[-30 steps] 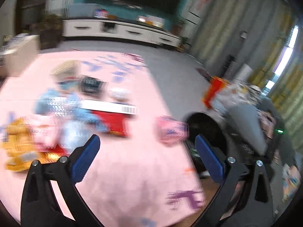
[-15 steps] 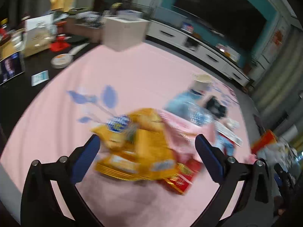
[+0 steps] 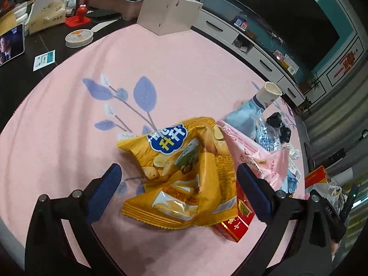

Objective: Collect trash
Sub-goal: 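Grasp the yellow chip bag with left tool while right tool grasps pink tissue pack, then carry the yellow chip bag and pink tissue pack over the black bin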

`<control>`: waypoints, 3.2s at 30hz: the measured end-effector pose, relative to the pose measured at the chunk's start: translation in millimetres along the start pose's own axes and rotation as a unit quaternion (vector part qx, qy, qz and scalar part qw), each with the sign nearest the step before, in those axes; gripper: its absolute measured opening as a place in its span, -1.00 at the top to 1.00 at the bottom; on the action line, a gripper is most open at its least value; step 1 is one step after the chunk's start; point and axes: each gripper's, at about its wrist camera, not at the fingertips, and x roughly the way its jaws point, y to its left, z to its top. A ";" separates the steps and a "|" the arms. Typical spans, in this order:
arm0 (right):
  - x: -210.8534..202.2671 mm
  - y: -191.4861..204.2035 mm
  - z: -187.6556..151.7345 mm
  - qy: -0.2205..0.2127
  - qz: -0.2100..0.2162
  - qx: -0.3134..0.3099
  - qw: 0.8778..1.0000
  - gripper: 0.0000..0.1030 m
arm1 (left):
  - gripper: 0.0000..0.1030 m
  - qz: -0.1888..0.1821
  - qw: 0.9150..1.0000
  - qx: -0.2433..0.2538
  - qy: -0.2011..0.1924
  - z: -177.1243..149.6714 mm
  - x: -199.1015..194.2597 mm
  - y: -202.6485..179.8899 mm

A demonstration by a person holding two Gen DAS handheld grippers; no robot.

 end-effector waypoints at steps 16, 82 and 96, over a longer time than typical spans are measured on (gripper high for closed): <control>19.1 11.5 -13.9 0.035 0.004 -0.025 0.999 -0.59 | -0.89 -0.026 0.999 -0.011 0.036 -6.3 21.8 -0.2; -162.9 -38.0 -29.6 -0.158 0.109 0.060 0.980 -0.09 | -0.44 -0.180 0.957 0.216 -0.070 -93.0 -104.3 -184.8; -174.7 -101.6 -34.5 -0.193 0.074 0.127 0.970 -0.10 | -0.45 -0.207 0.932 0.295 -0.025 -144.8 -78.9 -265.9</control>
